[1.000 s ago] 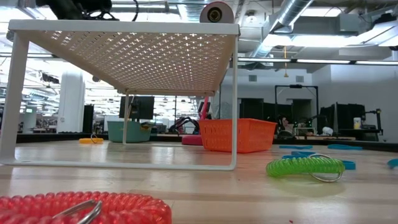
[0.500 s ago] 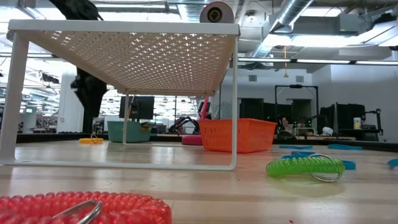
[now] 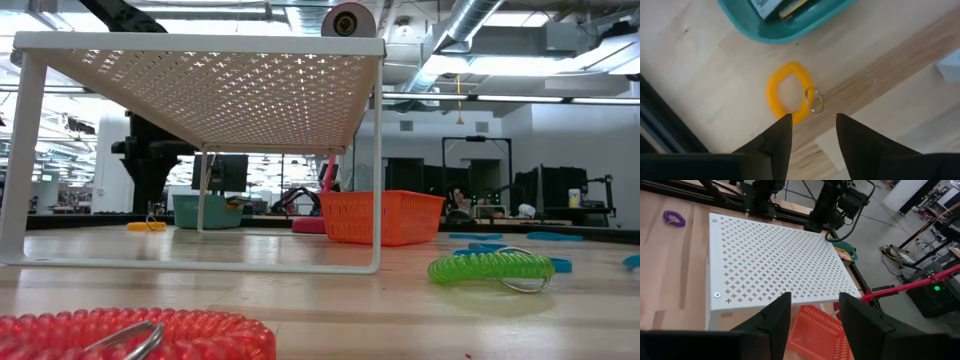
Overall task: Pick & Place Office Desk Supplies
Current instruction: Put the yellow spring keychain into the blue bin
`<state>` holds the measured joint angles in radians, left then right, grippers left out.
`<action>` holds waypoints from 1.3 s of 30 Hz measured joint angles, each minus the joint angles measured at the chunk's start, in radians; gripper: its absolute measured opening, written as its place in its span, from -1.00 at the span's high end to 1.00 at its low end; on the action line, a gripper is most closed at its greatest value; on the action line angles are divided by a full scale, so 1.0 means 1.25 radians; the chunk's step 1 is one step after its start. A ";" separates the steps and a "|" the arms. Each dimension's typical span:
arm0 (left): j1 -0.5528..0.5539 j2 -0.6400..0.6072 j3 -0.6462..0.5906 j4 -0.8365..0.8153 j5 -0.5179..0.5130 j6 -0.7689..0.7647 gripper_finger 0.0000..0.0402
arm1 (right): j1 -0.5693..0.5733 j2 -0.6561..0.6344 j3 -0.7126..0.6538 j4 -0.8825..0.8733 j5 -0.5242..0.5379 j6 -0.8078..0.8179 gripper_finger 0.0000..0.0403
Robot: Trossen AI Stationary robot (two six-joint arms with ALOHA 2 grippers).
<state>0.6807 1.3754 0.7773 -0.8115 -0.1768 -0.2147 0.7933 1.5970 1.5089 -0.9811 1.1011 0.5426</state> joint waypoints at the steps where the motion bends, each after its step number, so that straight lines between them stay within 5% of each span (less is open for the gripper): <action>1: 0.000 0.000 -0.003 0.011 0.002 -0.003 0.30 | 0.004 0.000 0.000 0.000 0.000 0.000 0.20; 16: 0.001 0.005 -0.021 0.056 0.018 -0.091 0.31 | 0.017 0.000 0.000 -0.005 0.000 -0.117 0.20; 31: 0.017 0.127 -0.022 0.100 0.010 -0.086 0.33 | 0.036 -0.001 0.037 -0.008 0.009 -0.169 0.20; 34: 0.018 0.127 -0.022 0.105 0.014 -0.081 0.44 | 0.035 -0.001 0.037 -0.008 0.009 -0.168 0.20; 39: 0.018 0.127 -0.022 0.104 0.014 -0.054 0.91 | 0.035 -0.001 0.037 -0.005 0.009 -0.168 0.20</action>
<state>0.7029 1.5341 0.7499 -0.6815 -0.1598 -0.2824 0.8375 1.5963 1.5551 -0.9868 1.1130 0.3321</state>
